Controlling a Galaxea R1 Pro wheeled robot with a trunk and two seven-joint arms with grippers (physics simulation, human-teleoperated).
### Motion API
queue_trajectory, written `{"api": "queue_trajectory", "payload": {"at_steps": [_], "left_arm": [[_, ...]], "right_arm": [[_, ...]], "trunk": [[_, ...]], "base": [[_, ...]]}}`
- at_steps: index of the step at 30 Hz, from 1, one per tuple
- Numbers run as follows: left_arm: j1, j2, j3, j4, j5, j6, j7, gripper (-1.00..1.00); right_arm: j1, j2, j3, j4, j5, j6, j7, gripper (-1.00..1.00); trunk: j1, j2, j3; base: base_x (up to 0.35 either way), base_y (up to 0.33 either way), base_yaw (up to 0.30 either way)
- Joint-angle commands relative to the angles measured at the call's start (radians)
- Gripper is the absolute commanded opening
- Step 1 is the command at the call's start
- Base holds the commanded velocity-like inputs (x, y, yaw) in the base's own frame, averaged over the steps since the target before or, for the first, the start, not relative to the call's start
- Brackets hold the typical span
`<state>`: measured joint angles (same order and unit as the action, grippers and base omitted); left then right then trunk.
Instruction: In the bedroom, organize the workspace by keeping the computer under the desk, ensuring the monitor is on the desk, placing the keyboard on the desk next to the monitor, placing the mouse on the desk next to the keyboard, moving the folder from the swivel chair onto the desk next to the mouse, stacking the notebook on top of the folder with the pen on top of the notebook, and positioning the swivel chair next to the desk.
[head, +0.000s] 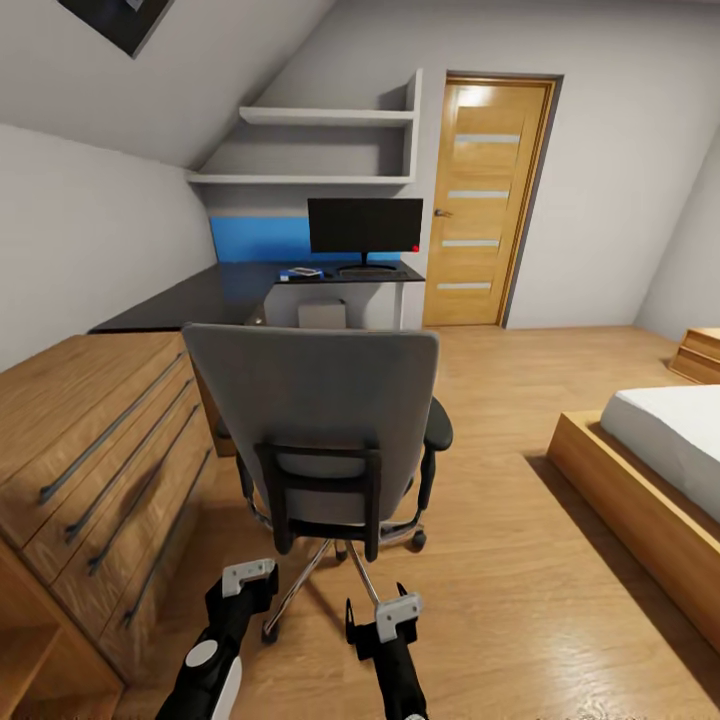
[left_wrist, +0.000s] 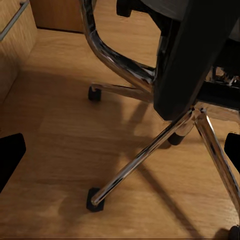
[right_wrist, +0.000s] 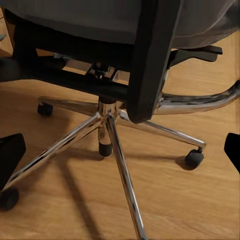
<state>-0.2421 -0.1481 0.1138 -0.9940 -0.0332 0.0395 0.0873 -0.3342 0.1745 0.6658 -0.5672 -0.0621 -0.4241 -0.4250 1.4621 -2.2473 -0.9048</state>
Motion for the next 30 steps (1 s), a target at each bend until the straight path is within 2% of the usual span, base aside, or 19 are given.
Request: {"api": "queue_trajectory", "payload": {"at_steps": [1,13,30], "left_arm": [[0.000,0.001,0.002,0.008,-0.004,0.003,0.001,1.00],[0.000,0.004,0.003,0.032,-0.003,-0.001,-0.006,1.00],[0.000,0.004,0.003,0.035,-0.002,-0.001,-0.008,1.00]], "right_arm": [[-0.002,0.000,0.004,-0.010,-0.006,0.001,-0.017,1.00],[-0.005,0.000,0.000,-0.105,-0.005,0.068,-0.052,1.00],[-0.005,0.000,-0.010,-0.148,-0.001,0.073,-0.055,1.00]], "trunk": [[0.004,-0.008,-0.004],[0.050,-0.092,-0.042],[0.115,-0.211,-0.095]], "base": [[0.000,0.000,0.000],[0.000,0.000,0.000],[0.000,0.000,0.000]]}}
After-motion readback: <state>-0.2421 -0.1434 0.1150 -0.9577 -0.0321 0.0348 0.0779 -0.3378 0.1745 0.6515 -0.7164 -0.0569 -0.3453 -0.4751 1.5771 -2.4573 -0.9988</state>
